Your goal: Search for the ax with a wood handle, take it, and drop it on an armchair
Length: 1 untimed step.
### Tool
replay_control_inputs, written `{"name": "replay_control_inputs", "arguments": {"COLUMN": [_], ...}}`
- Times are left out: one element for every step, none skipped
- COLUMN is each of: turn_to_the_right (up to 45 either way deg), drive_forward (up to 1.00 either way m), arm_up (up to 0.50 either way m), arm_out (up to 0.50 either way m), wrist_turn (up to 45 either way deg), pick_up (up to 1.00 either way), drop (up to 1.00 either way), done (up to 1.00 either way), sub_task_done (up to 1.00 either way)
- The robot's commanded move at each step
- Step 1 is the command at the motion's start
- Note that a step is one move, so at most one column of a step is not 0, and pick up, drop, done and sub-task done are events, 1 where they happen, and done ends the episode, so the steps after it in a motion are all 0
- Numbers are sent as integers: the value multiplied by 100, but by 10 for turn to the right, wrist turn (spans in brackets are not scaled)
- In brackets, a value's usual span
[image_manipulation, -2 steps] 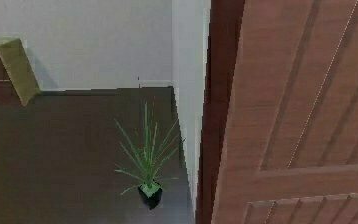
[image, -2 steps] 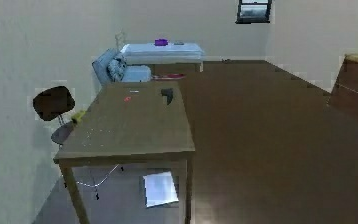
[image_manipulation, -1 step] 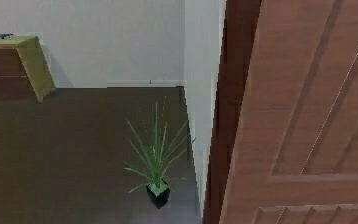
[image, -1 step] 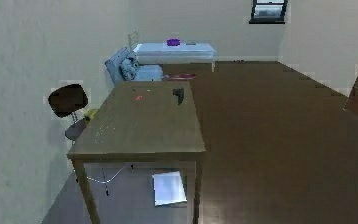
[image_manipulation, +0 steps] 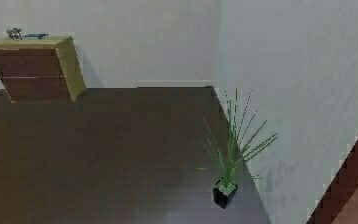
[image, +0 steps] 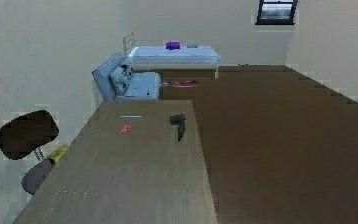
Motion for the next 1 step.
{"name": "replay_control_inputs", "arguments": {"turn_to_the_right": [-450], "drive_forward": [0], "arm_up": [0], "arm_out": [0], "wrist_turn": [0], "pick_up": [0], "drop": [0], "done": [0], "sub_task_done": [0]}}
